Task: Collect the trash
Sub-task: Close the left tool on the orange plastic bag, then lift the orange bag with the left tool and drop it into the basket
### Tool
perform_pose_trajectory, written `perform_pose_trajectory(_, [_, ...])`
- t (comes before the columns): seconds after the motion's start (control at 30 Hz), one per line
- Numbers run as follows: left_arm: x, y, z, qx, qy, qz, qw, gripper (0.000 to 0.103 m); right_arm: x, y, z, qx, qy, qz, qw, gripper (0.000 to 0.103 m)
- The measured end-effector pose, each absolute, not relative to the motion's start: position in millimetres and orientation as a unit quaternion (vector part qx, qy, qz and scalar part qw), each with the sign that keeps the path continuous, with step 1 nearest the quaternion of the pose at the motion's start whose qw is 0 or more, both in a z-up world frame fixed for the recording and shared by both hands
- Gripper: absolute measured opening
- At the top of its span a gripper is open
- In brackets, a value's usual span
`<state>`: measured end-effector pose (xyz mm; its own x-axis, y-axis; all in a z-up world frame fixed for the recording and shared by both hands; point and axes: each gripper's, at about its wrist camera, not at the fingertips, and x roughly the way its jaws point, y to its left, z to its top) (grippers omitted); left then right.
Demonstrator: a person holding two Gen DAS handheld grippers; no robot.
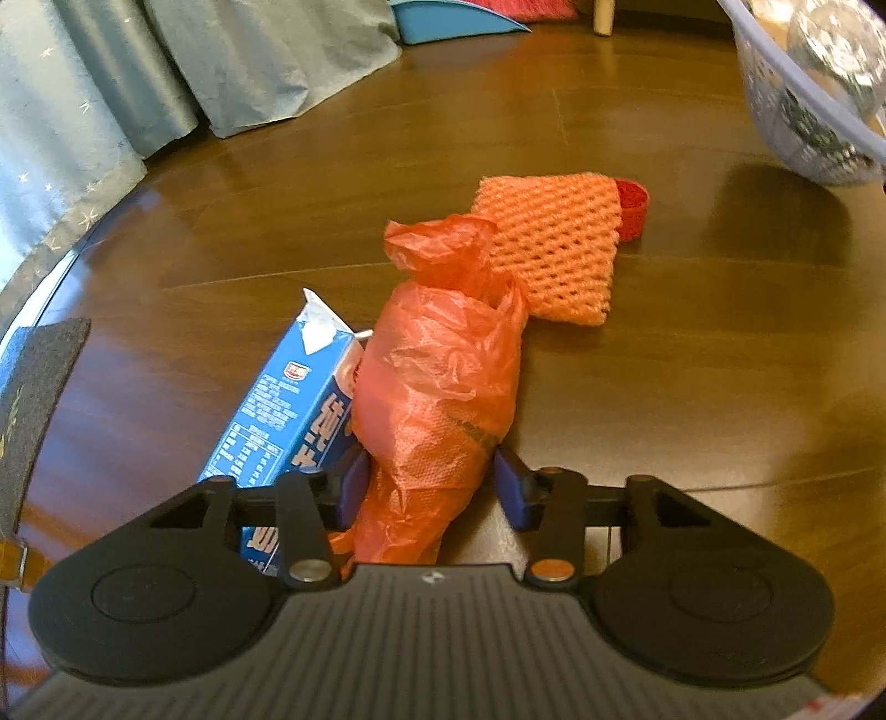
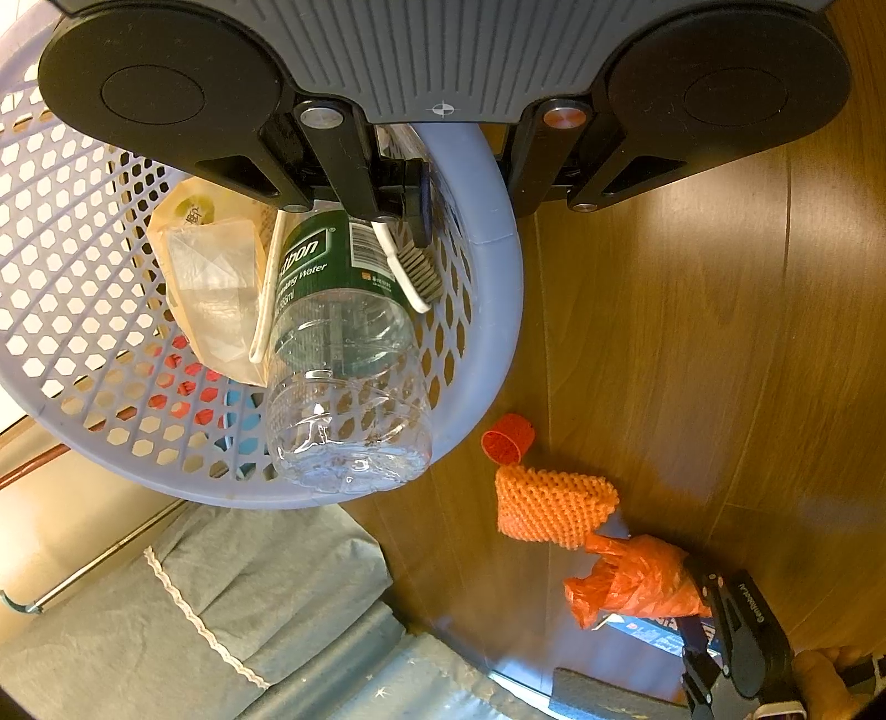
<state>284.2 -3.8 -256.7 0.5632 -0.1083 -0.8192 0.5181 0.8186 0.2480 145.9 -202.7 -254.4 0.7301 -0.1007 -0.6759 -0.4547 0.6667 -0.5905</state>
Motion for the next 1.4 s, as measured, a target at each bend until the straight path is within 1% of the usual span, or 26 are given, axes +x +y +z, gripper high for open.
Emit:
perform_pose_trajectory(0.13, [281.8,-6.4,-257.8,0.239,0.432,-0.186,0.849,0.027,145.7,-202.9,-254.5,-0.395,0.352,0.105,0.842,0.003])
perform_pose_trajectory(0.23, [279.0,-7.5,-254.2,0.234,0.432,-0.187,0.851,0.022,145.7,-202.9,-254.4,-0.395,0.352,0.105,0.842,0.004])
perform_pose_trajectory(0.3, [276.4,-7.3,-250.4,0.228,0.431,-0.188,0.852,0.021,145.8,-202.9,-254.6,-0.394,0.352,0.105,0.843,0.004])
perform_pose_trajectory(0.67, [259.2,-10.0,-226.4,0.185,0.435,-0.201,0.858,0.021,146.0,-203.3,-253.8,-0.391,0.352,0.104,0.844,0.003])
perform_pose_trajectory(1.4, [251.9,-29.9,-202.0,0.177,0.412,-0.23,0.863,0.021,147.0,-201.8,-251.8,-0.39,0.353,0.104,0.844,0.004])
